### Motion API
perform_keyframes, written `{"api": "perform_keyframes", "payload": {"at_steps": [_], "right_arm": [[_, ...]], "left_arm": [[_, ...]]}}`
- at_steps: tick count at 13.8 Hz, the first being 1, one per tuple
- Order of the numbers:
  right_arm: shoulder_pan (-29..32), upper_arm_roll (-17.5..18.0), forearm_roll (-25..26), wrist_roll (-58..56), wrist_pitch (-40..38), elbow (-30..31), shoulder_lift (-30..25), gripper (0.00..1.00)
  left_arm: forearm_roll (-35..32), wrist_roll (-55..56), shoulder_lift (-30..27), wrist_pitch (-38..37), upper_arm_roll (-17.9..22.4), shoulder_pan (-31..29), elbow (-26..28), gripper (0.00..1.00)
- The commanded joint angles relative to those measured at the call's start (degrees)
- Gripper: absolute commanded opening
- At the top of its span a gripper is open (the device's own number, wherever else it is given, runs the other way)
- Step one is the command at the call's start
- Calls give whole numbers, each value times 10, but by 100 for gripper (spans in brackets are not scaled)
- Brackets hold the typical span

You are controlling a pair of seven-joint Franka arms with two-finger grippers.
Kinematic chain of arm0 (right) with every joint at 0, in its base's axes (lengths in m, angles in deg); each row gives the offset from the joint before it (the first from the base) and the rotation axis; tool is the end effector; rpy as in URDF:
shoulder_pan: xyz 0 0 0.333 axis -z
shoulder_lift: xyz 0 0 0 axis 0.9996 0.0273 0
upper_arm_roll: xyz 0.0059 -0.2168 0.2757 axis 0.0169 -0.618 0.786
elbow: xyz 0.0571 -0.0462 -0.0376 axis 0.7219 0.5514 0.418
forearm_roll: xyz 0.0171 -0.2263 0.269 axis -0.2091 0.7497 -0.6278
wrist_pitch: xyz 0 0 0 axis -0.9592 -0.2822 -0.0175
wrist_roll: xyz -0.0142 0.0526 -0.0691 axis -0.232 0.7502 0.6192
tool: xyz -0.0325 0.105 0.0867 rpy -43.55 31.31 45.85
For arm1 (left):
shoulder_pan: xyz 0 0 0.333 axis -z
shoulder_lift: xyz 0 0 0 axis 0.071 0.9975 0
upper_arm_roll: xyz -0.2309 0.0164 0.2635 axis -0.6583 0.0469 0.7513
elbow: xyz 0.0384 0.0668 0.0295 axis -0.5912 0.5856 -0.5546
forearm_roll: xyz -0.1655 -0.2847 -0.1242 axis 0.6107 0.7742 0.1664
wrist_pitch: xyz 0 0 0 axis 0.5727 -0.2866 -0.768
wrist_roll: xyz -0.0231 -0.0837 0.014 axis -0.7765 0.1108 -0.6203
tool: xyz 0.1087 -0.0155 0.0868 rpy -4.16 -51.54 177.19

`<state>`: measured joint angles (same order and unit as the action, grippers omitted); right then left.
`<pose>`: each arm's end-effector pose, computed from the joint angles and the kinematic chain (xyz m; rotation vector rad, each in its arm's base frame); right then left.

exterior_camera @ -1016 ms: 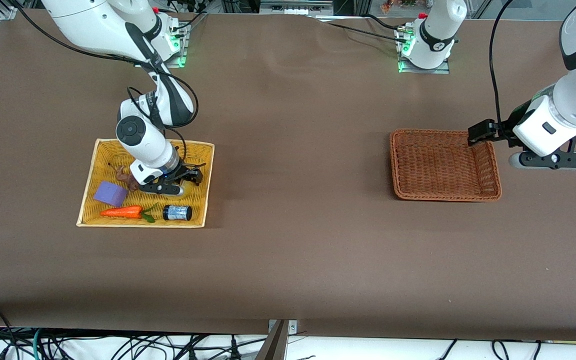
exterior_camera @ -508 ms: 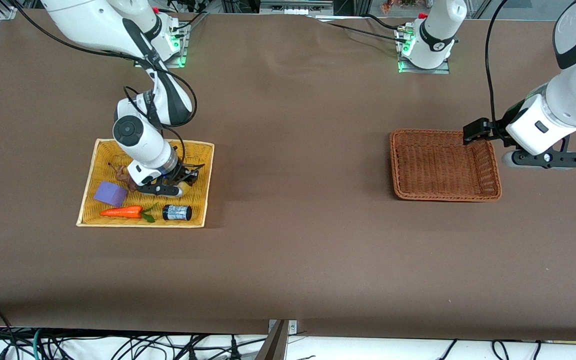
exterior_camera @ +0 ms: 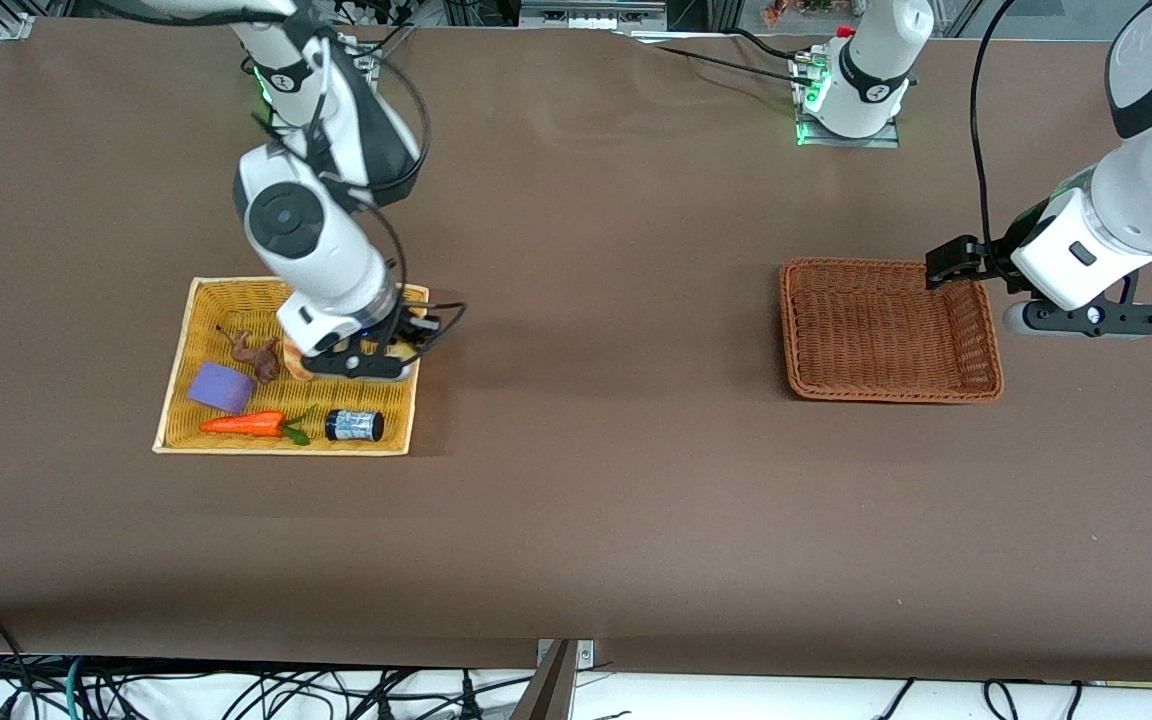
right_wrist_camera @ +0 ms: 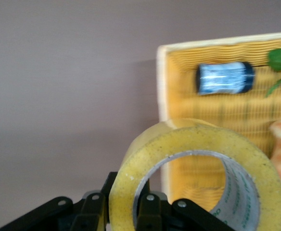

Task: Transfer tape with both arms
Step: 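Grasp the tape roll with the right gripper and carry it toward the basket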

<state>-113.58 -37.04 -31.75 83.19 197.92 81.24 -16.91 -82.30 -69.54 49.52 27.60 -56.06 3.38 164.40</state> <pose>0.5507 0.3196 0.4022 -3.0809 0.1598 -0.0117 0.5434 -0.0689 0.5601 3.0969 -0.0206 -0.2342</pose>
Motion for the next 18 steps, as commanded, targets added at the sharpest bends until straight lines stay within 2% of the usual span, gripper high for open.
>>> {"api": "perform_keyframes", "payload": {"at_steps": [1, 8, 17, 18], "right_arm": [[-63, -4, 3, 84, -25, -100, 73, 0], [-206, -8, 3, 264, 4, -247, 217, 0], [-234, -7, 2, 265, 90, -247, 306, 0], [-234, -7, 2, 264, 91, -247, 313, 3]], "left_arm": [[-7, 6, 4, -12, -1, 2, -15, 100], [-7, 6, 4, -12, -1, 2, -15, 100], [-7, 6, 4, -12, -1, 2, -16, 100], [-7, 6, 4, -12, -1, 2, -16, 100]]}}
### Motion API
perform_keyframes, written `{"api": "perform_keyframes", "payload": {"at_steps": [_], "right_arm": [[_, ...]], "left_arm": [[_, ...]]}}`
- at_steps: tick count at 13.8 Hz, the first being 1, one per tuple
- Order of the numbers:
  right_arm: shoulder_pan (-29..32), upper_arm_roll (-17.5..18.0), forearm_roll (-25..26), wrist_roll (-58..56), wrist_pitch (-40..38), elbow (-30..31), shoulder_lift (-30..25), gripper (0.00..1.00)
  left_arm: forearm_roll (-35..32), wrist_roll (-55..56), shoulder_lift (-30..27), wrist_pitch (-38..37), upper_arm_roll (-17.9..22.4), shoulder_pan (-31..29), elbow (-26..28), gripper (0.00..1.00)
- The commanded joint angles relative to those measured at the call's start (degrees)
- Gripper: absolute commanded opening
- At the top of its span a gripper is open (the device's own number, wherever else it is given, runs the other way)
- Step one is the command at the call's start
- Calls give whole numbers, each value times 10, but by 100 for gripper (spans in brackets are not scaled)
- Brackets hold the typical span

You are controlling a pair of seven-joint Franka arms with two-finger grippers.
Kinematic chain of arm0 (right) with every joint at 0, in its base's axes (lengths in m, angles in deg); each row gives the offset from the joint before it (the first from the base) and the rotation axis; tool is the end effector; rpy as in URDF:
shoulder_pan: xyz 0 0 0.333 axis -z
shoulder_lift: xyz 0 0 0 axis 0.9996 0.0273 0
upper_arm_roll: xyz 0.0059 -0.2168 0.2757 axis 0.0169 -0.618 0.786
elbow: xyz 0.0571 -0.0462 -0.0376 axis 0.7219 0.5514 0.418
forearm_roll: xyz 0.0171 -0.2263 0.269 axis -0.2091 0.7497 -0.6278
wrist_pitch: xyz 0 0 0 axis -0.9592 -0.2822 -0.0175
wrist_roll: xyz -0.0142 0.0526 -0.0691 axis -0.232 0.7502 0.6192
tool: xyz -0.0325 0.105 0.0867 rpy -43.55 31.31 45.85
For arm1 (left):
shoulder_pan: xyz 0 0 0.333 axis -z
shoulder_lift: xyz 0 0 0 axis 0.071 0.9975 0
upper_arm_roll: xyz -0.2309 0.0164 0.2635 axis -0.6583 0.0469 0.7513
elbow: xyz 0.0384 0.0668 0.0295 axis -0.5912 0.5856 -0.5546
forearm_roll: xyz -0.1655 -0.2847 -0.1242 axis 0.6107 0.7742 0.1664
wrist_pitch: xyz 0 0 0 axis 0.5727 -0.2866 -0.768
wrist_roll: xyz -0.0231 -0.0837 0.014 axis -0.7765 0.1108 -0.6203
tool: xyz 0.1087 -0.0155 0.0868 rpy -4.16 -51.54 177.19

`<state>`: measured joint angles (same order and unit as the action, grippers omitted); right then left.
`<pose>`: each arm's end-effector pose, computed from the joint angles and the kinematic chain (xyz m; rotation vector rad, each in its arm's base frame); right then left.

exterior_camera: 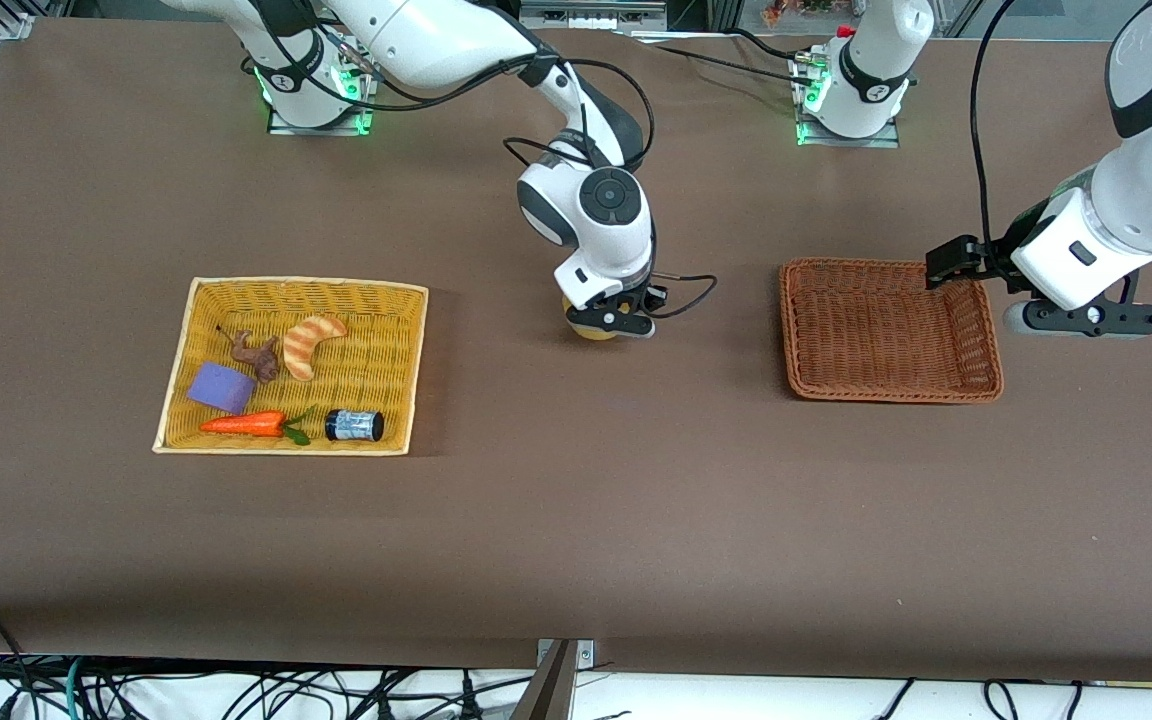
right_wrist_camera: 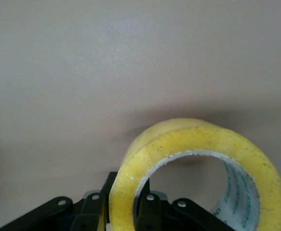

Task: Transfer tape with both arms
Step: 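Set the tape roll on the table and open the right gripper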

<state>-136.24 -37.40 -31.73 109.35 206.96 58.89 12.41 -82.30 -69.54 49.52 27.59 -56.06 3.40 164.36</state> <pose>0.4635 0.5865 0.2279 -3.0224 0.3033 0.0357 0.5434 -0.0690 0.5604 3.0970 -0.0212 -0.2334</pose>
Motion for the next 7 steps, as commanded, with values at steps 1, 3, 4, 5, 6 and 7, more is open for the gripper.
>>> {"api": "perform_keyframes", "payload": {"at_steps": [1, 3, 4, 5, 6, 7], "right_arm": [[-7, -2, 2, 2, 2, -24, 26, 13], [-7, -2, 2, -5, 1, -24, 29, 41], [-7, -3, 2, -5, 1, -24, 28, 57], [-7, -5, 11, -10, -3, -24, 22, 69], [-6, -5, 45, -19, -9, -23, 8, 89], [-4, -6, 64, -26, -34, -22, -14, 100]], "left_arm": [[-7, 6, 4, -12, -1, 2, -15, 100], [-7, 6, 4, -12, -1, 2, -15, 100], [-7, 6, 4, -12, -1, 1, -15, 100], [-7, 6, 3, -12, -1, 2, -15, 100], [-7, 6, 3, -12, -1, 2, -15, 100], [-7, 6, 3, -12, -1, 3, -15, 100]]}}
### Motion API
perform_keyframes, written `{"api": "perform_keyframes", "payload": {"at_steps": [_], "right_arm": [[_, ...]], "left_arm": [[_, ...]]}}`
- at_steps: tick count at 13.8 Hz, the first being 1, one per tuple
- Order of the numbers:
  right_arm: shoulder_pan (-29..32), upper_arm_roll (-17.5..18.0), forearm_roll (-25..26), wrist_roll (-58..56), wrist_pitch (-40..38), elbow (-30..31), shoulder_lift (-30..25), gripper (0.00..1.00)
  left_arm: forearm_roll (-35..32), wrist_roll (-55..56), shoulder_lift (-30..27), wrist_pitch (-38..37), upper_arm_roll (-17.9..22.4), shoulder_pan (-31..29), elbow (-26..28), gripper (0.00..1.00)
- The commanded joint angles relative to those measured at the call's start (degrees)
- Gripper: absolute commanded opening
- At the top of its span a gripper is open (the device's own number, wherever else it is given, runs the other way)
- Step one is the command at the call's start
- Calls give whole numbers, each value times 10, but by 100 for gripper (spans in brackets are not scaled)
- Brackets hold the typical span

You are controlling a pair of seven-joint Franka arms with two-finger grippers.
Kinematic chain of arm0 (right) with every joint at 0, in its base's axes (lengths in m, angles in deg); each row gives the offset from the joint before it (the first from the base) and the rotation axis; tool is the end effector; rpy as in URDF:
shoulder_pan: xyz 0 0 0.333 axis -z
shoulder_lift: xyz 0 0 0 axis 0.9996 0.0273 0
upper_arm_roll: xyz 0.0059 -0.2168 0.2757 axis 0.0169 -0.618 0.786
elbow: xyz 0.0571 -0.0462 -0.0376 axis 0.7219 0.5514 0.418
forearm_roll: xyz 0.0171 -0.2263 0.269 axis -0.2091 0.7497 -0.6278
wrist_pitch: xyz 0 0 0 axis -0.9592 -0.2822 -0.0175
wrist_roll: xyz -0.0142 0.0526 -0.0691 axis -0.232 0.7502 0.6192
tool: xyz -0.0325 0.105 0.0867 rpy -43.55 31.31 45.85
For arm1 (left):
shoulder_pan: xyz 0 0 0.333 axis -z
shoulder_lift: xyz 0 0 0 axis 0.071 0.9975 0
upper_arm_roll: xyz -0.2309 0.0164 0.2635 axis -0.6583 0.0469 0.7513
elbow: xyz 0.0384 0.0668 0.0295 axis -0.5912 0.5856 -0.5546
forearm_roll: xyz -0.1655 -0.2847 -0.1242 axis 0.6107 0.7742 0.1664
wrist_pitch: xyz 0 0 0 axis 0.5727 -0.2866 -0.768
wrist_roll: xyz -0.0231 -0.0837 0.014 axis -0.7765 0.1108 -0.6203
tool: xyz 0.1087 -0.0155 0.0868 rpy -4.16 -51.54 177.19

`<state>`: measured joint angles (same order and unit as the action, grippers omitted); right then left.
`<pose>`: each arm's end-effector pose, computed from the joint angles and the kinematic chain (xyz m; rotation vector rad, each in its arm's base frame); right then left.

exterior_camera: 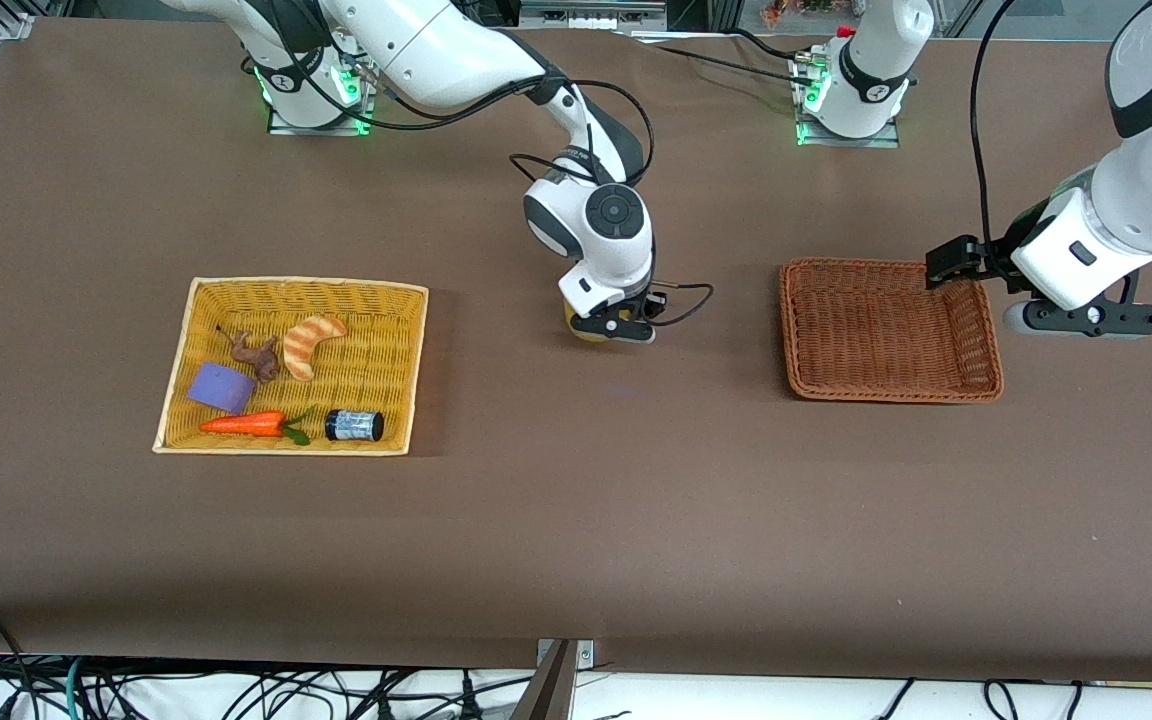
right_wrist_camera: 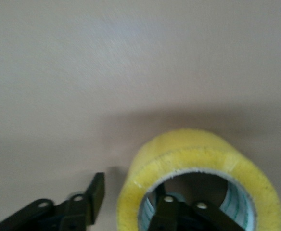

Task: Transfer tape with both arms
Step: 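Set the tape roll on the table and open the right gripper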

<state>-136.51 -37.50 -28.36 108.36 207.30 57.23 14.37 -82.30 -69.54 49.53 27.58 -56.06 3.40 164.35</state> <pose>0.4673 0.5894 0.2149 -3.0535 0.2224 -0.0252 0.5435 -0.0691 0.5604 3.0970 -0.0212 -0.2337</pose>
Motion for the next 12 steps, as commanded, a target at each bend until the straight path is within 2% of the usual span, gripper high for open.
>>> {"api": "perform_keyframes", "payload": {"at_steps": [1, 4, 7, 9, 12], "right_arm": [[9, -6, 31, -31, -82, -7, -59, 100], [67, -9, 24, -172, -211, 0, -153, 100], [117, -54, 24, -316, -337, 1, -212, 100], [136, -112, 23, -399, -384, 1, -239, 100], [147, -223, -27, -469, -400, 1, -264, 100]], "left_arm": [[-7, 7, 3, -12, -1, 3, -15, 100], [-7, 8, 4, -12, -1, 2, -14, 100], [-7, 1, -4, -11, -1, 4, -5, 100], [-5, -2, -22, -12, -7, 1, 35, 100], [2, 3, -36, -10, -10, 2, 62, 100]]}}
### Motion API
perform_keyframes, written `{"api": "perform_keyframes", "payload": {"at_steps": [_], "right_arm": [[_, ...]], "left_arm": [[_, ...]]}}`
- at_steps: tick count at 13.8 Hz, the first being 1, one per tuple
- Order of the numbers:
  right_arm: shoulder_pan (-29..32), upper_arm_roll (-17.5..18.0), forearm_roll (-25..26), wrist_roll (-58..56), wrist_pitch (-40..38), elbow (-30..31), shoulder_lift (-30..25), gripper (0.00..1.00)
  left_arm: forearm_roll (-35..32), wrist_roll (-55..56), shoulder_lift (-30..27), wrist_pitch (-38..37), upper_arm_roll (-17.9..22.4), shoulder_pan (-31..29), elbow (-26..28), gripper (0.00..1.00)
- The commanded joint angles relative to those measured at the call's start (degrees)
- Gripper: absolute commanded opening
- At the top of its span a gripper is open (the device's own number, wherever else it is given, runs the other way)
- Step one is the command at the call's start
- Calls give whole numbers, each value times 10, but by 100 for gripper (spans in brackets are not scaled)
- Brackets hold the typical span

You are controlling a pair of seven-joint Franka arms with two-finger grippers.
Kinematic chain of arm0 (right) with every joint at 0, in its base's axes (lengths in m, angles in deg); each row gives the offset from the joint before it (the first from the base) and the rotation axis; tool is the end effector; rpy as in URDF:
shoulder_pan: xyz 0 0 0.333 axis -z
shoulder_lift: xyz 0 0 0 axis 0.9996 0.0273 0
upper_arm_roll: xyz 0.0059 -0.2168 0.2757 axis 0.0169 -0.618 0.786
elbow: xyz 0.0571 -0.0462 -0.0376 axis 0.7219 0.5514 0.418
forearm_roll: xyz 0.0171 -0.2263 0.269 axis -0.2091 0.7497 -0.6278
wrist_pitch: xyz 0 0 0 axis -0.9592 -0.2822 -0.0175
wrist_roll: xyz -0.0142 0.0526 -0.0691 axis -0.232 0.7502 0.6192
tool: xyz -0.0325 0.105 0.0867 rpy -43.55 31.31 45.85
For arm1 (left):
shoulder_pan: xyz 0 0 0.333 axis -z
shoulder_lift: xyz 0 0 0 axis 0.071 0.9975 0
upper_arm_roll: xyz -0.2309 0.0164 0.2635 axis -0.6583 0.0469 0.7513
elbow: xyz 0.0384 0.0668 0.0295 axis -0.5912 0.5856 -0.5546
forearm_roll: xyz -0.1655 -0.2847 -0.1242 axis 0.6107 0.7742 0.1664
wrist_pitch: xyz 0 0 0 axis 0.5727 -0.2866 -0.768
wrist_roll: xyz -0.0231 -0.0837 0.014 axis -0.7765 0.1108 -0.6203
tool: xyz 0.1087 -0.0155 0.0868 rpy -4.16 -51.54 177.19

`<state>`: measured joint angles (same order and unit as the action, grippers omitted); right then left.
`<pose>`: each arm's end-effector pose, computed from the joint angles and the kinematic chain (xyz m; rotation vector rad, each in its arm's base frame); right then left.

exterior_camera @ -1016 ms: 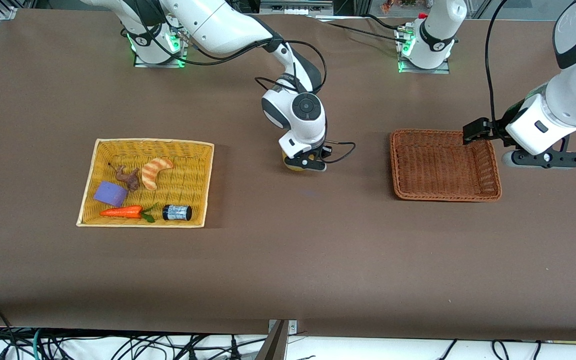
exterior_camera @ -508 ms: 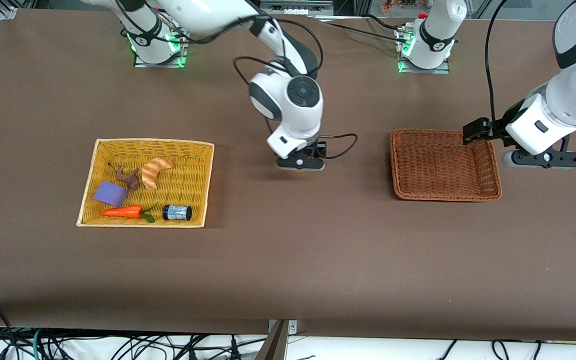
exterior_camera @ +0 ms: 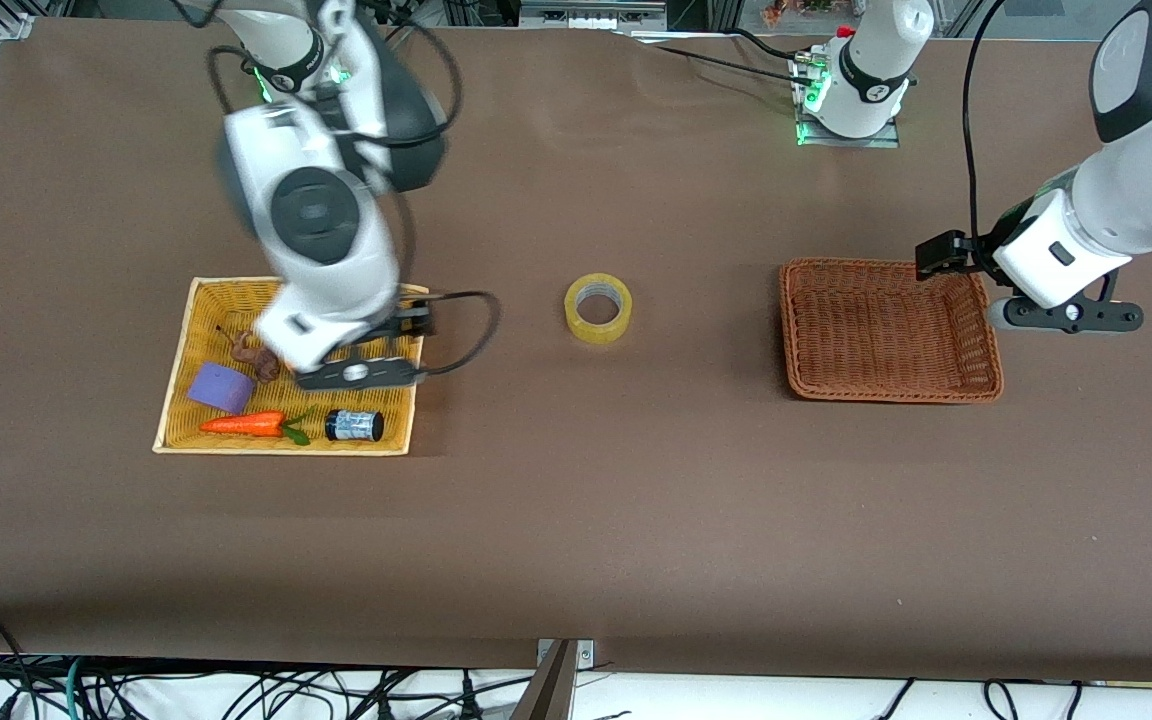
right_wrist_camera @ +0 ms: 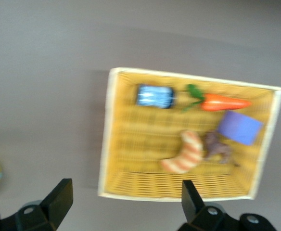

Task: Transfer tape with both arms
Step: 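Retract the right gripper while the left gripper reaches the tape roll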

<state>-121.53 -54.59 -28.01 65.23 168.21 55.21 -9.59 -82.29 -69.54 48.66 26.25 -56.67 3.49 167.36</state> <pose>0.6030 0.2570 0.4778 2.9403 0.1132 -0.1246 0.5297 -0.0738 0.5455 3.0939 -0.0394 -0.3281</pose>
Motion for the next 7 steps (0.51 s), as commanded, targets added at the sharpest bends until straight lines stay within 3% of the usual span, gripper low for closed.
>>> {"api": "perform_keyframes", "payload": {"at_steps": [1, 4, 7], "right_arm": [[-3, -86, -46, -74, -15, 22, -28, 100], [5, -158, -49, -112, -34, 18, -28, 100], [21, -176, -49, -120, -38, 16, -34, 100]], "left_arm": [[2, 9, -24, 8, -18, 1, 42, 100], [22, 36, -21, 114, -78, 2, 129, 100], [83, 134, -3, 256, -137, 3, 215, 100]]}}
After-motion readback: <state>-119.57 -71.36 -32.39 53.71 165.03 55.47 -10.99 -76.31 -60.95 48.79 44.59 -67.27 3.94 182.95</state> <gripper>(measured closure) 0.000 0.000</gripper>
